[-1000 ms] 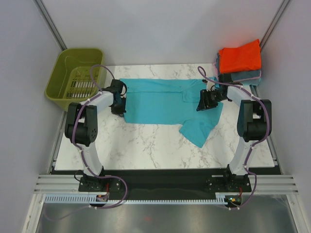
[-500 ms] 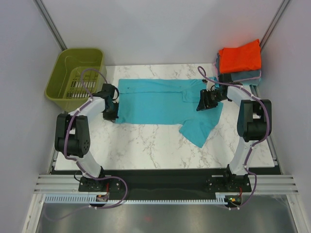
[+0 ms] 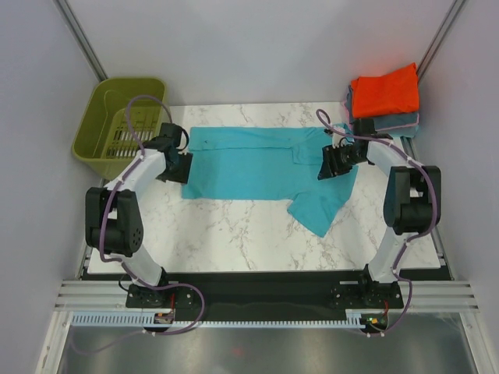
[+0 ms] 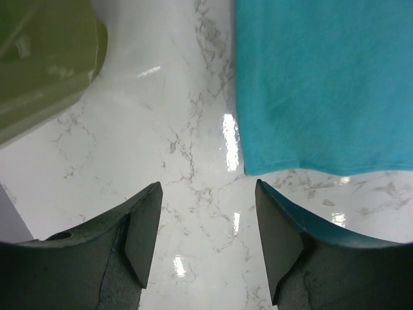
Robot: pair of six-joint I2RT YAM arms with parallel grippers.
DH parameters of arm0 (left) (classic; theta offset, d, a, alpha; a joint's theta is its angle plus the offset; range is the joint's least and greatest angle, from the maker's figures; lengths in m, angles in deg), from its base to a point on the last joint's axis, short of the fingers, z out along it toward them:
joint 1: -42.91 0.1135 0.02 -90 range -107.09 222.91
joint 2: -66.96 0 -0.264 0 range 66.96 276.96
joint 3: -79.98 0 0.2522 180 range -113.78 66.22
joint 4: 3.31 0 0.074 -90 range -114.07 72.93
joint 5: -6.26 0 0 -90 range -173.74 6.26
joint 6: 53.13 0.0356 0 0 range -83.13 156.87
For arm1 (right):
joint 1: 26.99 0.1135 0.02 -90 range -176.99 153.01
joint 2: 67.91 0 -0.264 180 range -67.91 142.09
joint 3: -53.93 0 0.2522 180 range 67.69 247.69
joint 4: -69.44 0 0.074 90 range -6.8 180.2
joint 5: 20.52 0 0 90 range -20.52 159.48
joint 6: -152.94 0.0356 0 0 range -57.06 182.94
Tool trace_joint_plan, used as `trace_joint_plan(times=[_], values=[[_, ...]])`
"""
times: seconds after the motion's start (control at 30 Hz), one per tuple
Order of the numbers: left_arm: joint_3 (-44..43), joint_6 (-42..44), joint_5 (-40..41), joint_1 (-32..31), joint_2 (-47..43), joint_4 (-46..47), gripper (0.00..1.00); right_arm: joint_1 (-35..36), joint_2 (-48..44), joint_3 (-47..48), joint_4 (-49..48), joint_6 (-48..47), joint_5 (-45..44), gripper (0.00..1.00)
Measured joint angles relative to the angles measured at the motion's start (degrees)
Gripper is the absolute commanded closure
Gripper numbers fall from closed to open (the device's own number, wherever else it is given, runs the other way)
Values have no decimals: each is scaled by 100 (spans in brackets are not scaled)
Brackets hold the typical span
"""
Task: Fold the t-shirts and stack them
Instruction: Fold the tshirt
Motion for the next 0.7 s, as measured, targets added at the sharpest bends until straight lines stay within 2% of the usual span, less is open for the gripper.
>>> trace_joint_plan(times=[0.07,0.17,0.33,0.53,0.7], values=[[-153,72,-260,-9,-105,4,36,15,-455,-269,70,-433,-59,52],[-304,173,-1091,-52,-188,24,34,125,-1384,-708,192,-1274,-291,51],[-317,590,-1873,-304,-111,33,36,732,-2852,-1502,299,-2479,-691,50],[107,1565,-1786,-452,-11,278,36,1488,-3934,-2430,411,-3213,-1134,50],[356,1840,-1561,-431,-13,389,36,1998,-4736,-3169,479,-3567,-1390,50]])
